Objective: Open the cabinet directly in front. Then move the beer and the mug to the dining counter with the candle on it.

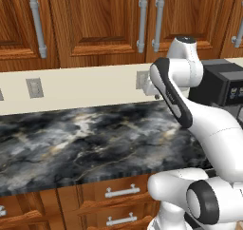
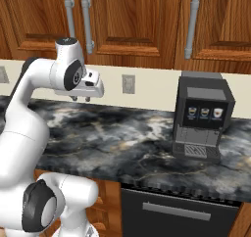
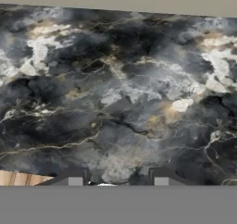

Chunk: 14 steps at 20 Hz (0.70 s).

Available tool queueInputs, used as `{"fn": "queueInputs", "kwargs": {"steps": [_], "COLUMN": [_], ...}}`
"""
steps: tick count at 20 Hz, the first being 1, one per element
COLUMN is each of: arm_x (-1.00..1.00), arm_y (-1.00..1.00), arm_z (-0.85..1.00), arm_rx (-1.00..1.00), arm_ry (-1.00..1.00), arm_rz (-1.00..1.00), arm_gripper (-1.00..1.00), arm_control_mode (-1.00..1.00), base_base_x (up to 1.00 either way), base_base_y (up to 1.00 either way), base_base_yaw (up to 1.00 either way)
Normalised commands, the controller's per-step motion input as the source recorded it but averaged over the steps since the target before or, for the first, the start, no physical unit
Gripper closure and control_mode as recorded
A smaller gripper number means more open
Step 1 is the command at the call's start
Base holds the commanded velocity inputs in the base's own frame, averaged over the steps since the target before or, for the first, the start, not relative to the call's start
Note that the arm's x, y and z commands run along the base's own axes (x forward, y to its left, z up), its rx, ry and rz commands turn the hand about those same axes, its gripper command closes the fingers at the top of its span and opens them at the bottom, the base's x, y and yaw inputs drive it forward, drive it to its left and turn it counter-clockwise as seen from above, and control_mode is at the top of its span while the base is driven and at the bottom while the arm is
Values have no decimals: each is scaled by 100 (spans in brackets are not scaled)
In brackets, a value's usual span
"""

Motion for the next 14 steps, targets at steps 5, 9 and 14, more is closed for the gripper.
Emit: {"fn": "queueInputs", "kwargs": {"steps": [5, 9, 14], "arm_x": [-12, -58, -52], "arm_y": [0, 0, 0], "arm_z": [4, 39, 60], "arm_rx": [0, 0, 0], "arm_ry": [-9, -44, -53], "arm_rz": [0, 0, 0], "arm_gripper": [-100, -100, -100], "arm_control_mode": [-100, -100, -100], "base_base_x": [0, 0, 0], "base_base_y": [0, 0, 0], "base_base_yaw": [0, 0, 0]}}
